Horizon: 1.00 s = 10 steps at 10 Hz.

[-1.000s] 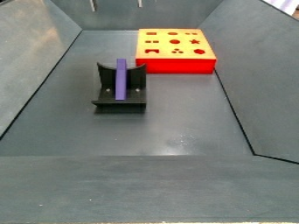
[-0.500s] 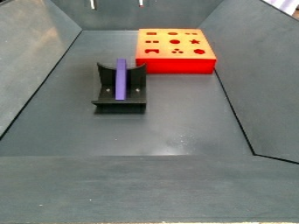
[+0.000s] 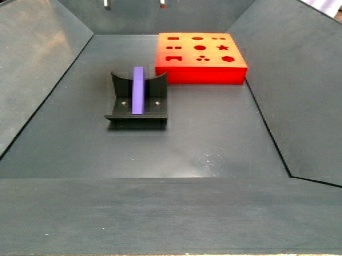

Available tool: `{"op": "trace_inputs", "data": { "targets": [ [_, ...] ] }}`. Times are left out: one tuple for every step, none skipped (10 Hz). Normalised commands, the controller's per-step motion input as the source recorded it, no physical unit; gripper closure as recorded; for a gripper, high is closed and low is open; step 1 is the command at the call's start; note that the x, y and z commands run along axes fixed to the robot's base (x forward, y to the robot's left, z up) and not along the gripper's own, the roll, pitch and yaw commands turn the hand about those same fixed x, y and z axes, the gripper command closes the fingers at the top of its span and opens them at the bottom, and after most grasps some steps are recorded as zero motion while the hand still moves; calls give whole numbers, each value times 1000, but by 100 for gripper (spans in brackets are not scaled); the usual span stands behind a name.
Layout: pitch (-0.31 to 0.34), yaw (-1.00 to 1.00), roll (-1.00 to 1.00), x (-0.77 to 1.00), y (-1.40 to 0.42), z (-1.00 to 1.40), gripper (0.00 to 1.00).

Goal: Pick up the rectangle object. Move up. Place the rectangle object on the fixture. Regrasp the rectangle object. Move to above the board. Insert the rectangle object.
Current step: Regrasp the rectangle object.

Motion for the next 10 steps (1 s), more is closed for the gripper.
{"op": "trace_inputs", "data": {
  "targets": [
    [156, 124, 1000, 103, -42, -16, 0],
    [170, 144, 971, 103, -43, -17, 0],
    [150, 165, 725, 103, -45, -20, 0],
    [131, 179, 539, 101, -45, -22, 0],
    [102, 190, 308, 102, -39, -15, 0],
    [86, 192, 235, 96, -27, -7, 0],
    [138, 163, 143, 34, 74, -1000, 0],
    [125, 164, 139, 35, 73, -1000, 0],
    [74, 175, 130, 51, 64, -1000, 0],
    [42, 175, 114, 60, 57, -1000, 0]
  ]
}}
